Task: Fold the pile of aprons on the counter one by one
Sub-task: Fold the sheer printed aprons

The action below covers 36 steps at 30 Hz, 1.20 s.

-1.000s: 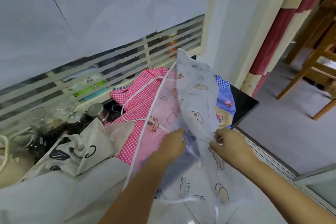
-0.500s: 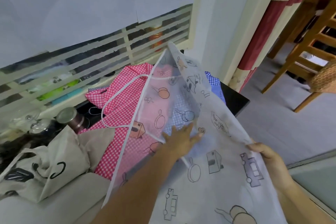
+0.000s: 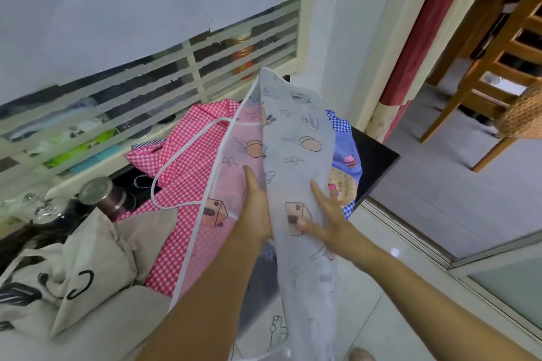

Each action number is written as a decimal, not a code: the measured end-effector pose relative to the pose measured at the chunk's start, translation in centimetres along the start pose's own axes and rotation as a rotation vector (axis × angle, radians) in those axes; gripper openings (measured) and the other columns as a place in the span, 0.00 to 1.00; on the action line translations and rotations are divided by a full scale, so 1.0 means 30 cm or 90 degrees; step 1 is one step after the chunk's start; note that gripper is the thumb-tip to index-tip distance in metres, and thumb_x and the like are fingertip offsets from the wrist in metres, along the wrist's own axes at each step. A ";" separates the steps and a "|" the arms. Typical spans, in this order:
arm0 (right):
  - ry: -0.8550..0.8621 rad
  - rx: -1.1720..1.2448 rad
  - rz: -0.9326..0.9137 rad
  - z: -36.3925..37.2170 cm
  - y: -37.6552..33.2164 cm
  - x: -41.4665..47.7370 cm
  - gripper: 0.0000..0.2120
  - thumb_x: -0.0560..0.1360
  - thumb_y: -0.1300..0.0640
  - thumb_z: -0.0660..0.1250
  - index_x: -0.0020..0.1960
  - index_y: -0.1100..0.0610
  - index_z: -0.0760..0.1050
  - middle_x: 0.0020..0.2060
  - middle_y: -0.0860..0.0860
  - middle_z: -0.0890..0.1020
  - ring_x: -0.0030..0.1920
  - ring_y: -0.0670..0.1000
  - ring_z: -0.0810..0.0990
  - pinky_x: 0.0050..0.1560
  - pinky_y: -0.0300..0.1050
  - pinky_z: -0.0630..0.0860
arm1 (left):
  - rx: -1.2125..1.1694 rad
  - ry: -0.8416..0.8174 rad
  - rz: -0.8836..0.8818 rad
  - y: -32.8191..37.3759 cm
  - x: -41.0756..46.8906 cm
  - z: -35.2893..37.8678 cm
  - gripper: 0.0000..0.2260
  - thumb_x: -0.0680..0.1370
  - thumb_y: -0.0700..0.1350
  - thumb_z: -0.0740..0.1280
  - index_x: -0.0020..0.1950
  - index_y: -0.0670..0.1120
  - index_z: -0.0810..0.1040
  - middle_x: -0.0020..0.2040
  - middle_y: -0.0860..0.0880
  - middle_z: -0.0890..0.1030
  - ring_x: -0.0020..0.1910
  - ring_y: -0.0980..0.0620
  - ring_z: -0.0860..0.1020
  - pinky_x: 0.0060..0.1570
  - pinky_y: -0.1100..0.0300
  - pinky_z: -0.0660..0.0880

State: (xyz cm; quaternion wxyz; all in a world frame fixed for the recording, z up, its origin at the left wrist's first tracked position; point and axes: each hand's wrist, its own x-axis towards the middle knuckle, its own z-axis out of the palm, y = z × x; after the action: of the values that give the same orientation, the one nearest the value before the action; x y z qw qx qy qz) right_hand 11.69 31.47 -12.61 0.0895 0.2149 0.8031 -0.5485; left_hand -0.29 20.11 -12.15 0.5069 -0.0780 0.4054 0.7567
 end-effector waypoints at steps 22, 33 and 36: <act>0.072 0.302 0.217 -0.017 -0.012 0.149 0.28 0.67 0.46 0.75 0.59 0.62 0.73 0.50 0.53 0.84 0.44 0.51 0.83 0.39 0.41 0.78 | 0.208 0.203 -0.003 0.085 0.074 -0.059 0.16 0.78 0.52 0.65 0.56 0.41 0.80 0.47 0.39 0.84 0.44 0.41 0.83 0.49 0.49 0.78; 0.200 0.459 0.318 0.014 0.003 0.303 0.17 0.71 0.57 0.74 0.55 0.65 0.77 0.48 0.61 0.82 0.46 0.61 0.82 0.46 0.52 0.81 | 0.398 0.171 -0.043 0.189 0.038 -0.096 0.03 0.77 0.40 0.67 0.45 0.41 0.79 0.34 0.45 0.81 0.29 0.49 0.79 0.26 0.60 0.77; 0.248 0.368 0.311 0.023 0.028 0.303 0.18 0.74 0.46 0.69 0.43 0.63 0.76 0.40 0.59 0.81 0.39 0.58 0.80 0.46 0.51 0.81 | 0.730 0.303 0.115 0.233 -0.002 -0.180 0.07 0.74 0.38 0.71 0.37 0.43 0.76 0.34 0.48 0.77 0.34 0.48 0.77 0.31 0.63 0.75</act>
State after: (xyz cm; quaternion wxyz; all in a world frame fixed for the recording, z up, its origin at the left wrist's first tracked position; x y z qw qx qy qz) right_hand 3.89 33.33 -17.02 -0.0004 0.5145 0.5437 -0.6631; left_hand -7.63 15.23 -11.93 0.2980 0.0746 0.8538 0.4203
